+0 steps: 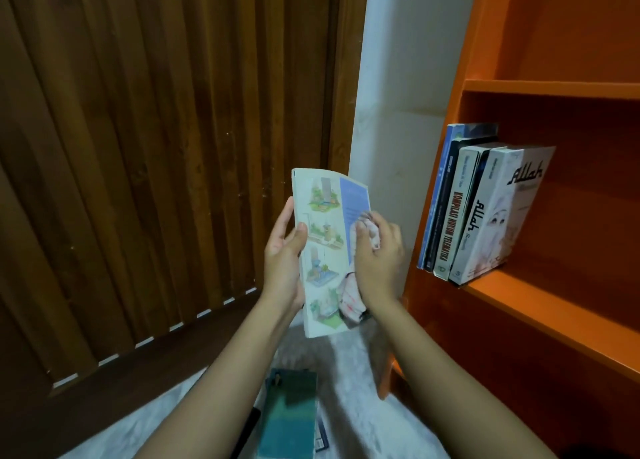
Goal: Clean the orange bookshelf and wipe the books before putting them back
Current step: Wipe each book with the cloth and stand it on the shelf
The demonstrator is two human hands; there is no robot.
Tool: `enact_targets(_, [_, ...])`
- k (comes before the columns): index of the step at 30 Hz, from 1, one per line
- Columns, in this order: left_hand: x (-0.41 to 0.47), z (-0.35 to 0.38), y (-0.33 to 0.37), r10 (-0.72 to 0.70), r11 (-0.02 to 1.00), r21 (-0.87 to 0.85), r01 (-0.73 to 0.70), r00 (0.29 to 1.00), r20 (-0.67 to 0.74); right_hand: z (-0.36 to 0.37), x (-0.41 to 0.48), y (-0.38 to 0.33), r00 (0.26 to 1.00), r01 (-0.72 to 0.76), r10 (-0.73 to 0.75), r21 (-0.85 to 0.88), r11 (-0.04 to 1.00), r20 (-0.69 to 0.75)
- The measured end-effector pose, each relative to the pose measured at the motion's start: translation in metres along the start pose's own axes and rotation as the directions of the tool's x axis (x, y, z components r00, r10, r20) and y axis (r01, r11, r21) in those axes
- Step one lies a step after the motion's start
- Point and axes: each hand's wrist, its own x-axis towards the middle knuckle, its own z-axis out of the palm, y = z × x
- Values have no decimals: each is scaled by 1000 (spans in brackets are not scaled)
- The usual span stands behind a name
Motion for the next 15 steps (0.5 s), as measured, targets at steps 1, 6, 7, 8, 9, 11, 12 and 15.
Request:
enact_targets(1, [2,2,-2,6,1000,-27,-6,999,-33,5,-11,-5,998,54,-56,32,998,40])
enact_targets(6, [10,-10,6,0,989,-148,-28,982,-188,7,-62,7,818,479,-470,60,876,333])
enact_targets(7, [10,-15,10,2,989,-143,-30,981,-196,5,-65,15,813,490,-482,61,869,327])
enact_targets(8, [10,-20,13,0,990,-138,-26,981,-192,1,-66,21,838,458,-455,63,887,301])
enact_targets(9, [9,-25,16,-5,992,-129,-19,984,-181,-3,-65,26,876,404,-404,59,913,264])
enact_targets(11, [8,-33,22,-13,995,-97,-2,989,-150,-11,-57,30,942,267,-270,42,963,201])
enact_targets(12, [7,-37,24,-15,997,-82,3,990,-138,-15,-49,31,964,197,-199,28,980,176])
enact_targets(15, [3,-44,29,-10,997,-83,2,995,-97,-26,-25,26,993,6,-12,50,999,117])
